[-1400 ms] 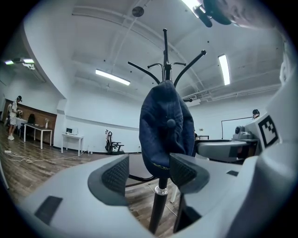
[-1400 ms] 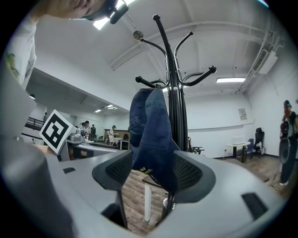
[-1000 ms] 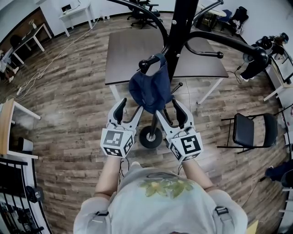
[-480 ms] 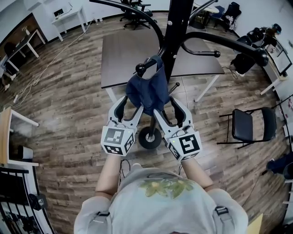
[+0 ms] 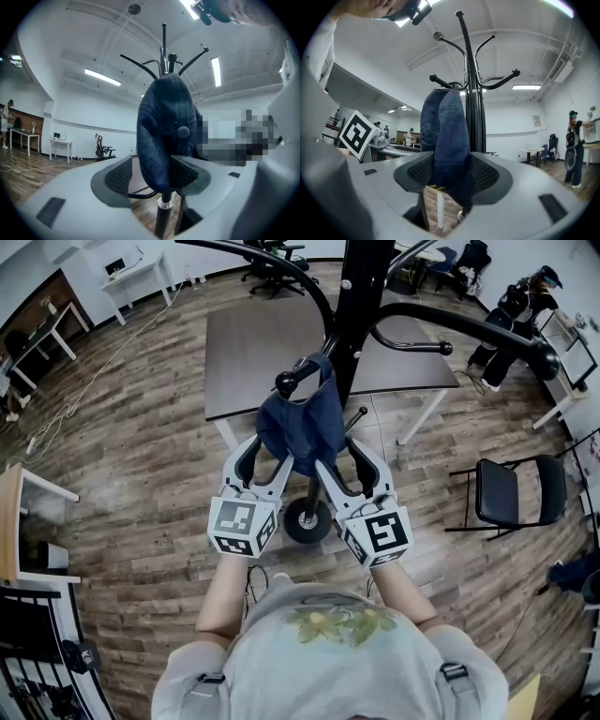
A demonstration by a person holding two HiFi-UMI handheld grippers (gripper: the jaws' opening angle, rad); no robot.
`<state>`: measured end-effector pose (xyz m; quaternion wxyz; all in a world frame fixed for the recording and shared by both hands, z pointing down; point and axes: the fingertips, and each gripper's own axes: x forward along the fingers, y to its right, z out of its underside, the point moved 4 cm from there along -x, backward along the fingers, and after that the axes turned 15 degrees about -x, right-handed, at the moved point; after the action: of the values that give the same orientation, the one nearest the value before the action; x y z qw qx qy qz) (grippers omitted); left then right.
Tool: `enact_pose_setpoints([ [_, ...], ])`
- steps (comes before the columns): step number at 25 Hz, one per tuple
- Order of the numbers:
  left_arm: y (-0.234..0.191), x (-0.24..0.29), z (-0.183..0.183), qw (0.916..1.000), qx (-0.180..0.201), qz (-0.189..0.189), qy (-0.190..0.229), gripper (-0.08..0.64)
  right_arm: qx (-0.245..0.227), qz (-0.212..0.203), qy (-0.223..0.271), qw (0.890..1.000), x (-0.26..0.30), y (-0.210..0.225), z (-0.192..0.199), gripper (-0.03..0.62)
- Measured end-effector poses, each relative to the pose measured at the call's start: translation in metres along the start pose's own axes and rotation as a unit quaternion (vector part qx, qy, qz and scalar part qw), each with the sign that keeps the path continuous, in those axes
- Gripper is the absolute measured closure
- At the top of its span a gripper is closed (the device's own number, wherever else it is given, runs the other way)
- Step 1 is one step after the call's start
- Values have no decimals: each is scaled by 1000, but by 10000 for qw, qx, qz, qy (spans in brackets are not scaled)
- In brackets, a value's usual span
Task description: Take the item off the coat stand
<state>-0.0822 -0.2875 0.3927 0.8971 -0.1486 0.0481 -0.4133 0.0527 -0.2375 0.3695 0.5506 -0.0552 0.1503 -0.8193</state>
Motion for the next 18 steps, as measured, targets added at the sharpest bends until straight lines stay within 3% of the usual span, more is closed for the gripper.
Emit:
enact_pose_setpoints([
  [4,-1,2,-1,10000,14,11,-29,308,37,17,-43,10000,3,2,3,364],
  [9,7,-1,0,9999,70,25,81,457,5,73,-96,9999,-3,7,6,442],
  [18,4,1,0,10000,11,51,62,479,12,78,-126,9999,1,8,7,456],
])
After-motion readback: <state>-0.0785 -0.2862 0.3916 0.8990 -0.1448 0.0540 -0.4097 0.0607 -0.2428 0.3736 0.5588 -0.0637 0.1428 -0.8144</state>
